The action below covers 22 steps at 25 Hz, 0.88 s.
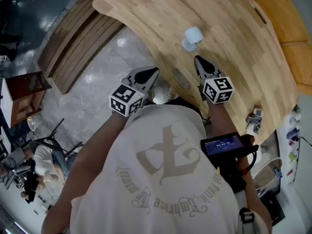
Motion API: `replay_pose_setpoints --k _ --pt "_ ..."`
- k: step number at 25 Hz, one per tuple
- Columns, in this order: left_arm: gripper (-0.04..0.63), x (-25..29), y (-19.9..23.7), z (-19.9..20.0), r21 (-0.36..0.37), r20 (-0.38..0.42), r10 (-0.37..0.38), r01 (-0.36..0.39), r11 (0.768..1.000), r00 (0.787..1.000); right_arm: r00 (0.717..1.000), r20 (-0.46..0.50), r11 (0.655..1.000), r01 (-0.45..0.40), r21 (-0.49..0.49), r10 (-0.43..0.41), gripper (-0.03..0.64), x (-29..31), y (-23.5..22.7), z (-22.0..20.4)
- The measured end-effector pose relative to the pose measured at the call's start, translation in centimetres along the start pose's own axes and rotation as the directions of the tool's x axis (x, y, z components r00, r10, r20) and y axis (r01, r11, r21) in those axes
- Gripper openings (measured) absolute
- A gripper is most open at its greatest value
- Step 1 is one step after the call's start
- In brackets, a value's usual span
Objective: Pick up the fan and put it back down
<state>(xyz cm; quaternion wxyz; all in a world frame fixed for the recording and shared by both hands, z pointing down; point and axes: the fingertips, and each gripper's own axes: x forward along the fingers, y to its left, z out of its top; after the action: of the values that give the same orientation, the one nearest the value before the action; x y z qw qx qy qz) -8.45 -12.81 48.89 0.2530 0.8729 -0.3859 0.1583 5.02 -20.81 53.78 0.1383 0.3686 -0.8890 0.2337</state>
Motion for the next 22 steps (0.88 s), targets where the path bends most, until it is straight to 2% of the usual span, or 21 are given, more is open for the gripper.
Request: replay_pose_setpoints --k 5,6,8,13,22 --pt "0.011 -1.0 1.3 -0.8 -0.013 -0.02 0.009 -0.009 1.0 1.0 0.999 0.009 0.999 0.031 0.033 -0.031 0.018 1.6 -0.8 0.0" --pt "0.011 -1.2 1.6 -0.9 -0.018 -0.02 0.012 -0.012 1.0 1.0 0.999 0.002 0.999 0.035 0.031 -0.035 0.034 2.0 -0.8 -0.1" --pt "0.011 -1.5 2.0 -1.1 -0.023 -0.02 0.017 -0.018 1.0 1.0 0.999 -0.011 0.999 0.041 0.023 -0.041 0.113 2.9 -0.8 -0.3" --pt "0.011 -2.5 3.3 -1.1 -0.032 -0.019 0.039 -0.04 0.999 0.999 0.996 -0.041 0.997 0.083 0.005 -0.082 0.203 4.6 -1.4 -0.6" --pt "0.011 -4.1 5.3 -1.2 -0.04 -0.021 0.076 -0.077 0.996 0.997 0.985 -0.043 0.985 0.168 -0.037 -0.17 0.237 7.4 -2.9 0.1"
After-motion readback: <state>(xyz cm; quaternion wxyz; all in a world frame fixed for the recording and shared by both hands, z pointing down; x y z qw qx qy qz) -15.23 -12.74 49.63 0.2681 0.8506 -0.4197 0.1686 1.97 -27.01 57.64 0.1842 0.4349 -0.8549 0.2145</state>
